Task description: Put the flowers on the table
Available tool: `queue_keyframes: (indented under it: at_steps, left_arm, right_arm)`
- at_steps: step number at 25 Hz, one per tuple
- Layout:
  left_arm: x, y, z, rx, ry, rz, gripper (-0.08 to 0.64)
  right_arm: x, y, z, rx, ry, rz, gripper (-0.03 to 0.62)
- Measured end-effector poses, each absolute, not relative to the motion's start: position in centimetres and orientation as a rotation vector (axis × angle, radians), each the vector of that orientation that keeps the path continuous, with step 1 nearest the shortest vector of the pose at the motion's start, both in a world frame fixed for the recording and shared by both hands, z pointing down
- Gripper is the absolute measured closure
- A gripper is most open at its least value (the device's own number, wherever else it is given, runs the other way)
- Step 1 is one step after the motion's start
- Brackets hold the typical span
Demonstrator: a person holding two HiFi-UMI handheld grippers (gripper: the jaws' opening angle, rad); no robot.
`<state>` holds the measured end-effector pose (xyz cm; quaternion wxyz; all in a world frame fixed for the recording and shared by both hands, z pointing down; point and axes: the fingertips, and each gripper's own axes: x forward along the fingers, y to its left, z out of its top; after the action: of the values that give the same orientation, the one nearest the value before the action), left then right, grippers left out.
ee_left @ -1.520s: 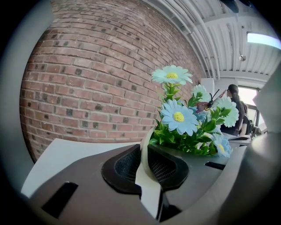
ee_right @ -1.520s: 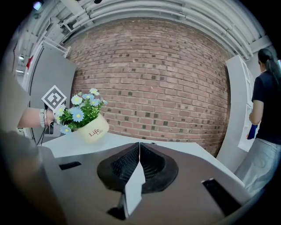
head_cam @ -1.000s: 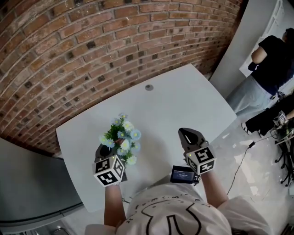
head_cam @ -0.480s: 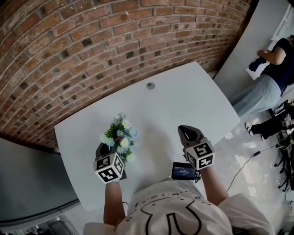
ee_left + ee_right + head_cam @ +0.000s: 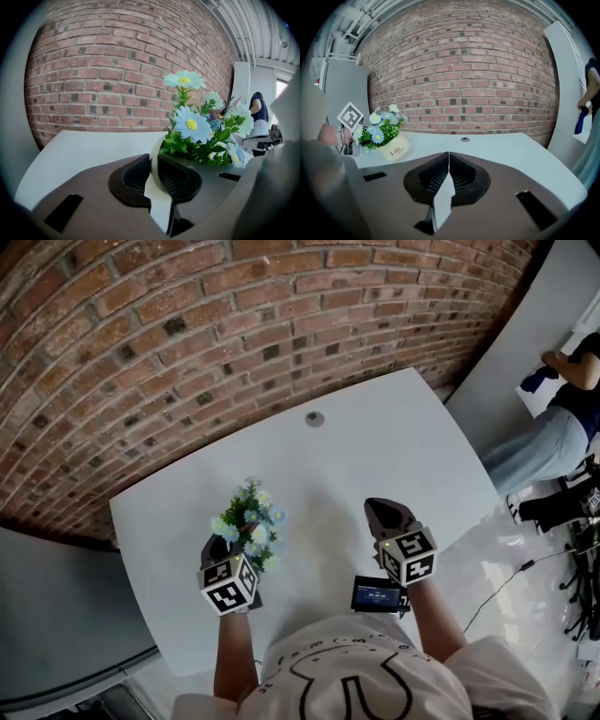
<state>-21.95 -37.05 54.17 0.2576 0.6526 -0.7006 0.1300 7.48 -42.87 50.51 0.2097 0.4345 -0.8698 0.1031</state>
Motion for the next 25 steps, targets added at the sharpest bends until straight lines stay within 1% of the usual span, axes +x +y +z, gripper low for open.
queue_keyframes:
  at_steps: [15,25]
  left_arm:
    - [-21.4,-39.5,58.4,1.719,-1.818,0.415,0.506]
    - [-21.5,-40.8,58.9,1.705,-1.816,0.432,0.505]
  right_arm:
    - [7.4,-45.5,55.8,1.21,-2.328,0.403,0.575]
    - [7.1,-46.2,56.1,1.197,-2.322,0.412,0.575]
